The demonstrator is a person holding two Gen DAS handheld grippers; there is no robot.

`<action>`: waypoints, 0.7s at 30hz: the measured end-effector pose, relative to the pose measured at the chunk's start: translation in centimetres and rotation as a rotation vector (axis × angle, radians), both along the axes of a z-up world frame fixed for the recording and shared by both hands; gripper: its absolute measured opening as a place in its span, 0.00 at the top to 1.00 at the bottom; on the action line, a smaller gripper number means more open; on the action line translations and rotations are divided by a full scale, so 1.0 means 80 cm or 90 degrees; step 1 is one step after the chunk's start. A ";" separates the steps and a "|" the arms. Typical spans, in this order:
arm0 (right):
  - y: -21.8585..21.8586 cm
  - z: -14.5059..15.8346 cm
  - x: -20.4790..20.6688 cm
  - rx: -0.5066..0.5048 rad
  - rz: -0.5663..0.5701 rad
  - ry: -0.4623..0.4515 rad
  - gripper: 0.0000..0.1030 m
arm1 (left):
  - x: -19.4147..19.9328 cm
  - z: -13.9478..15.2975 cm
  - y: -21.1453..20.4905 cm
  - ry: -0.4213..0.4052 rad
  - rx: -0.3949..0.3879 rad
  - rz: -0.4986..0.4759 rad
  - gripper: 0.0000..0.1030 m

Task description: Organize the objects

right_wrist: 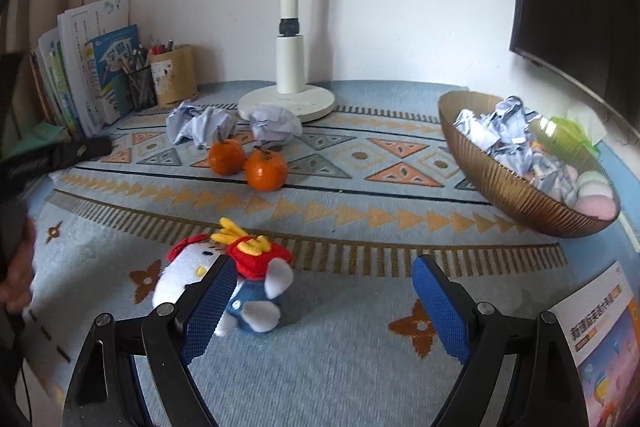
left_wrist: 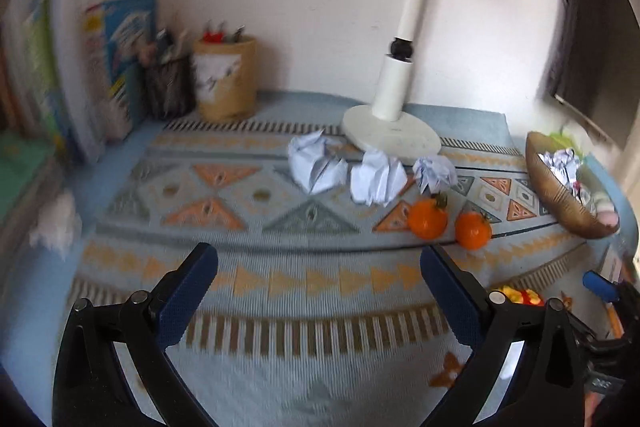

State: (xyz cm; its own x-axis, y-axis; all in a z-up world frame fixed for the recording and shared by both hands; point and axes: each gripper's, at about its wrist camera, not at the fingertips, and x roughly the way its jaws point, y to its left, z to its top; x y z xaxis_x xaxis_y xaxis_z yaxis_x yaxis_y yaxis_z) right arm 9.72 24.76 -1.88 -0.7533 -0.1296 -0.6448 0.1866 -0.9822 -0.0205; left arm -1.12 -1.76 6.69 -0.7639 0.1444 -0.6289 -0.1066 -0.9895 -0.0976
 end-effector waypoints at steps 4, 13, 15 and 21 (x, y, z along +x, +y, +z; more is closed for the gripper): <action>0.001 0.003 0.013 -0.055 0.043 -0.017 0.14 | -0.043 -0.002 -0.003 0.013 -0.058 -0.005 0.02; -0.047 -0.022 0.008 0.035 0.073 -0.065 0.04 | -0.158 -0.038 0.000 -0.063 -0.085 -0.089 0.09; -0.046 -0.027 0.001 0.022 0.075 -0.088 0.02 | -0.184 -0.048 0.005 -0.074 -0.104 -0.094 0.09; -0.046 -0.030 -0.008 -0.012 0.073 -0.119 0.03 | -0.199 -0.056 -0.004 -0.086 -0.040 -0.098 0.48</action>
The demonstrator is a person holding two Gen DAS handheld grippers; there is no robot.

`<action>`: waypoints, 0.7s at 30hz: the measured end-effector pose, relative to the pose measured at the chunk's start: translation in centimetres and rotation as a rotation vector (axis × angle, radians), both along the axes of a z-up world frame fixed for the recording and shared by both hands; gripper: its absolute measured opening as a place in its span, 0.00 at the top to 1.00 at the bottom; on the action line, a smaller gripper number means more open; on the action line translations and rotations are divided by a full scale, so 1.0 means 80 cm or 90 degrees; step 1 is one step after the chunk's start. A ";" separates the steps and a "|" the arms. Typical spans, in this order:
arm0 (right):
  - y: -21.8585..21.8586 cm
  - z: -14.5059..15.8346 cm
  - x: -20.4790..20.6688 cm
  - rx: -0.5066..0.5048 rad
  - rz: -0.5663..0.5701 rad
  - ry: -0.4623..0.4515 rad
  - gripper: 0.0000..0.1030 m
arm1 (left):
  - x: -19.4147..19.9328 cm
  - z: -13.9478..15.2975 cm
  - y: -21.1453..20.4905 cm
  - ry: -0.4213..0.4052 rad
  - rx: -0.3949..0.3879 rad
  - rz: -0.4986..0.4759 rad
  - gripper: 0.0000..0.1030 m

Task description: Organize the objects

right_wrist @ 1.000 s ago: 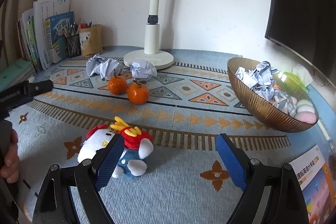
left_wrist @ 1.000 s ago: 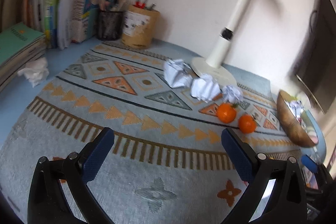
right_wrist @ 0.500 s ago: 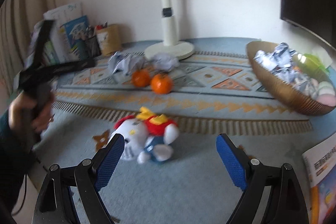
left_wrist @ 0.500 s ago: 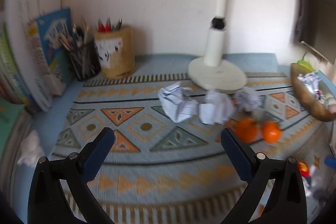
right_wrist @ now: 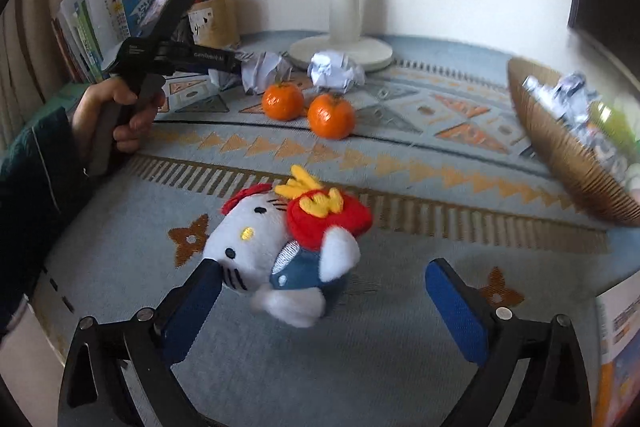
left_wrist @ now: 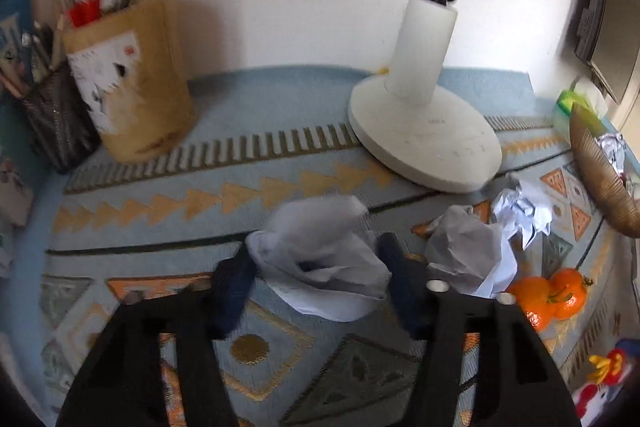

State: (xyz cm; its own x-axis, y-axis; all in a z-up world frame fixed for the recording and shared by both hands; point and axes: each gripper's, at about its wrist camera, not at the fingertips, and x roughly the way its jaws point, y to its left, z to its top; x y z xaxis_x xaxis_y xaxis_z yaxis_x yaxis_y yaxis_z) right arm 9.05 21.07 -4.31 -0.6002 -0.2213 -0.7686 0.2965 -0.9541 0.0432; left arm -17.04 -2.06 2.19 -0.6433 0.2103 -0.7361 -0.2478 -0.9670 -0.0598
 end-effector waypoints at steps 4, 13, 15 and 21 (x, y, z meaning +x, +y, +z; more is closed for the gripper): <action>-0.010 0.006 -0.001 -0.100 0.018 -0.019 0.52 | 0.037 0.022 -0.019 0.028 0.002 0.054 0.49; -0.026 -0.008 0.021 -0.143 -0.025 -0.068 0.49 | 0.198 0.052 -0.004 0.052 0.103 0.034 0.49; -0.031 -0.008 0.045 -0.094 0.001 -0.048 0.34 | 0.226 0.048 0.011 0.057 0.147 0.000 0.49; -0.015 0.014 0.085 -0.026 0.016 0.008 0.15 | 0.235 0.030 0.019 0.065 0.193 0.000 0.49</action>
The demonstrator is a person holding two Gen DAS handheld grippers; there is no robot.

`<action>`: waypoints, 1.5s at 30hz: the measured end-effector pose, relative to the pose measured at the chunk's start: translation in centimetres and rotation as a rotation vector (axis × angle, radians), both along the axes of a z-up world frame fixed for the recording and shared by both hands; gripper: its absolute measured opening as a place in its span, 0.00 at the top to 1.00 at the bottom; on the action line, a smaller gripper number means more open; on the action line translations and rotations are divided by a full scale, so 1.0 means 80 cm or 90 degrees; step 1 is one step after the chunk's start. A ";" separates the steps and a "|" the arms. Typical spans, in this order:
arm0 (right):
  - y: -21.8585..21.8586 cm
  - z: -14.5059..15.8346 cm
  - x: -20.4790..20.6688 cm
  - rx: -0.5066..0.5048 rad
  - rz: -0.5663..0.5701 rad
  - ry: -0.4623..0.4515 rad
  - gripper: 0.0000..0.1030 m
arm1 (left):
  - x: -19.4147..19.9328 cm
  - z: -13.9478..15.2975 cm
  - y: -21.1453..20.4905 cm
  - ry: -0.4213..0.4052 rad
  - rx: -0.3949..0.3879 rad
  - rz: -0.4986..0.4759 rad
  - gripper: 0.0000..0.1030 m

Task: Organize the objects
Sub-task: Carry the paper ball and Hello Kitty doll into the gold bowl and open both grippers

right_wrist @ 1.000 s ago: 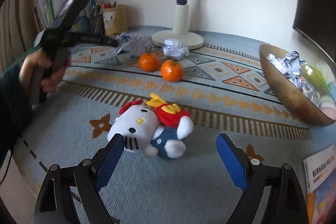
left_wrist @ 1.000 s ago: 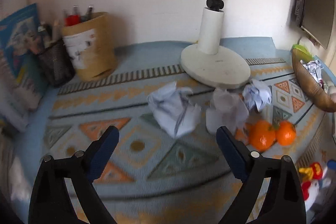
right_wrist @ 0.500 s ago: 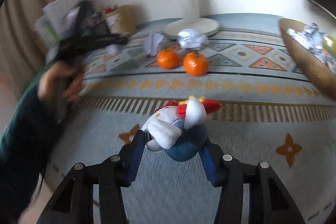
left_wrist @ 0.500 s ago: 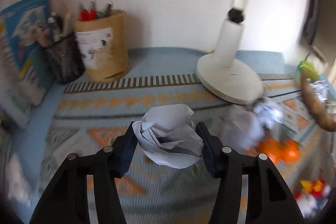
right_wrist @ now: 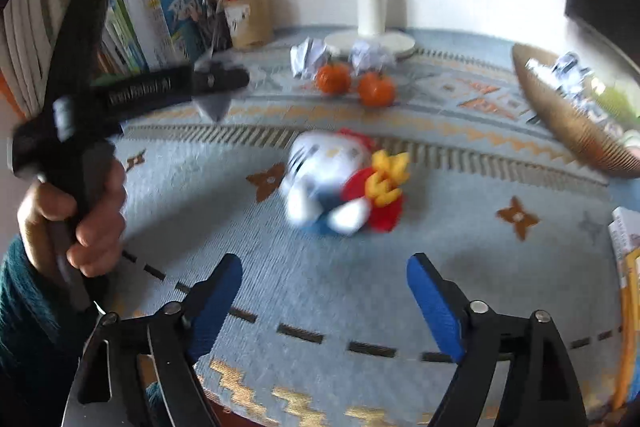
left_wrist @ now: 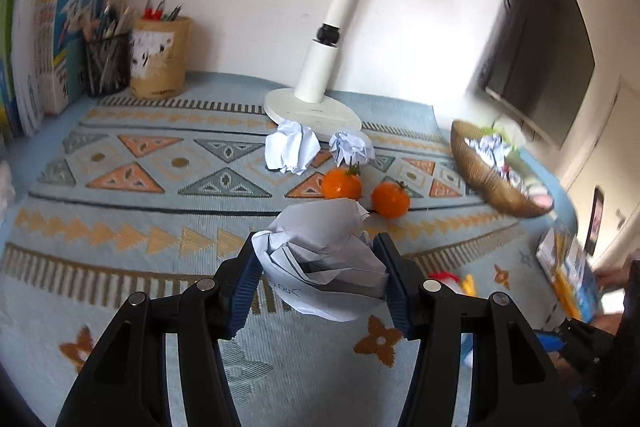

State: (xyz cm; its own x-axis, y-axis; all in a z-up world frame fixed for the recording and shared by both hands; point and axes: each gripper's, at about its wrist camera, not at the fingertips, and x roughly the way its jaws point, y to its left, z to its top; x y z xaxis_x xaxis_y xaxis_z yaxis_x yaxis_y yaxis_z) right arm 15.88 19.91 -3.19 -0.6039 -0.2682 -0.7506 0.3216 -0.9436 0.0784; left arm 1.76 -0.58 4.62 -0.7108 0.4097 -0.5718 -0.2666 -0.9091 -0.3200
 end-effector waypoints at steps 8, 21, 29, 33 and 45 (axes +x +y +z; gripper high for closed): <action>-0.016 -0.024 -0.085 -0.063 -0.016 -0.091 0.35 | -0.001 -0.011 -0.006 -0.003 0.018 -0.001 0.48; 0.074 0.013 -0.050 -0.137 -0.122 0.003 0.52 | 0.006 -0.003 0.059 -0.016 -0.071 -0.070 0.48; 0.194 0.158 -0.079 -0.222 -0.319 0.175 0.52 | -0.030 0.125 0.183 0.089 -0.001 -0.185 0.48; 0.257 0.195 -0.092 -0.262 -0.400 0.238 0.51 | -0.072 0.134 0.270 0.101 -0.005 -0.225 0.48; 0.359 0.143 -0.153 -0.256 -0.492 0.143 0.13 | -0.137 0.082 0.345 0.018 0.035 -0.227 0.01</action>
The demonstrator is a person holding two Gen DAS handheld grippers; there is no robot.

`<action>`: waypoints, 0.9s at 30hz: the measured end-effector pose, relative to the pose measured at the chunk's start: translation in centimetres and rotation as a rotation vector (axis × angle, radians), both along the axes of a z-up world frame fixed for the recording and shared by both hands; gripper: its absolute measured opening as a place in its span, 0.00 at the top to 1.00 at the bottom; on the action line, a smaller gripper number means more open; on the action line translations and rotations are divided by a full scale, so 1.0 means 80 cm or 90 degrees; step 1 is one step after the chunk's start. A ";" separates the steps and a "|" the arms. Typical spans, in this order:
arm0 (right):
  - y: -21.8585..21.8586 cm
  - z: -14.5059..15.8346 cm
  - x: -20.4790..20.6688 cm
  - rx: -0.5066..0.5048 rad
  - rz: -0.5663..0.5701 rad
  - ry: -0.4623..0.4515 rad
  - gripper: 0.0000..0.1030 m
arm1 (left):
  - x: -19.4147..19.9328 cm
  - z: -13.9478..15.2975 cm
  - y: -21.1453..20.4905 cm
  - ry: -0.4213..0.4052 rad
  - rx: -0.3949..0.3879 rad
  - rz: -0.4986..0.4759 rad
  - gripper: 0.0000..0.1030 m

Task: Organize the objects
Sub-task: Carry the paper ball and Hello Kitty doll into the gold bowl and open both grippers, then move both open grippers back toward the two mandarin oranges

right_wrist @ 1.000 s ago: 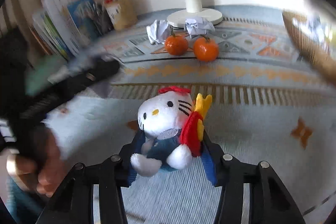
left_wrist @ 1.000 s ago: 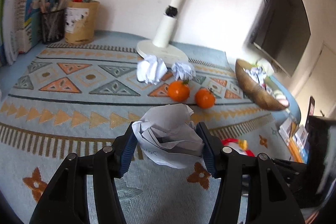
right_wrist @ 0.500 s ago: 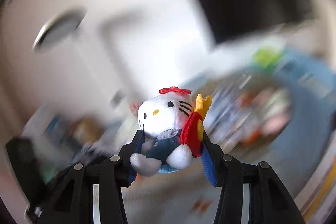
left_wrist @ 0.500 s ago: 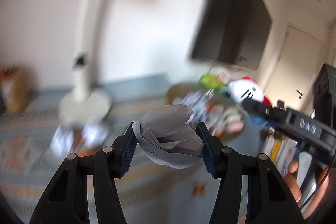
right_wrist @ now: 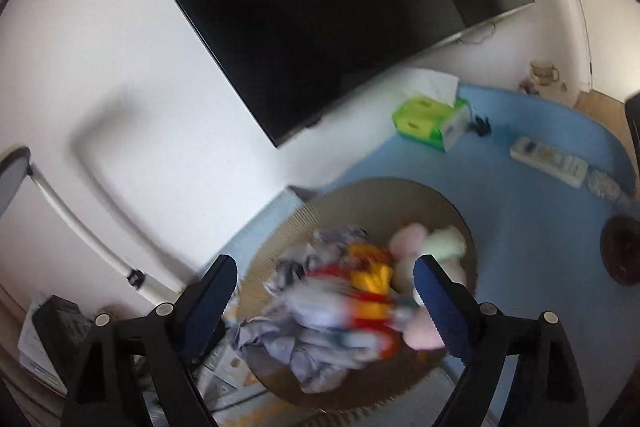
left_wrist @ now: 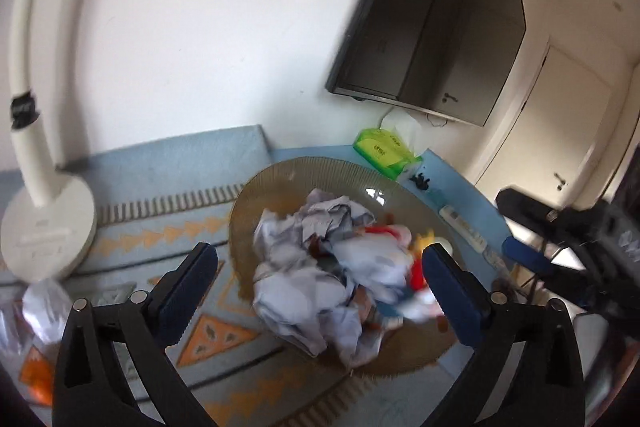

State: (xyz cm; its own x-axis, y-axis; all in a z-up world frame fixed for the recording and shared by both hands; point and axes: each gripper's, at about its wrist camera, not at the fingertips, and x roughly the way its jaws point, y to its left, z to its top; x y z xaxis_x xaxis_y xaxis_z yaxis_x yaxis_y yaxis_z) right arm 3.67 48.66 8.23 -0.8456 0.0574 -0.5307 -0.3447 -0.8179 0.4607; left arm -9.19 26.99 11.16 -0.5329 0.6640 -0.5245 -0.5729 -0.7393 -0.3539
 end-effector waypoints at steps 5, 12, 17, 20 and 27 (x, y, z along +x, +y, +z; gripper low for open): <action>-0.035 0.002 0.020 0.011 0.054 0.000 0.13 | 0.037 0.026 -0.087 0.022 0.019 0.050 0.01; -0.167 -0.011 0.045 -0.060 0.353 0.030 0.03 | 0.127 -0.004 -0.262 0.057 -0.053 0.321 0.01; -0.244 -0.116 0.027 -0.001 0.361 -0.067 0.09 | 0.136 -0.083 -0.337 -0.015 -0.052 0.369 0.01; -0.266 -0.137 0.032 0.051 0.362 -0.049 0.11 | 0.143 -0.116 -0.357 -0.063 -0.008 0.421 0.01; -0.307 -0.136 0.031 0.217 0.346 -0.078 0.09 | 0.134 -0.122 -0.356 -0.077 -0.016 0.408 0.01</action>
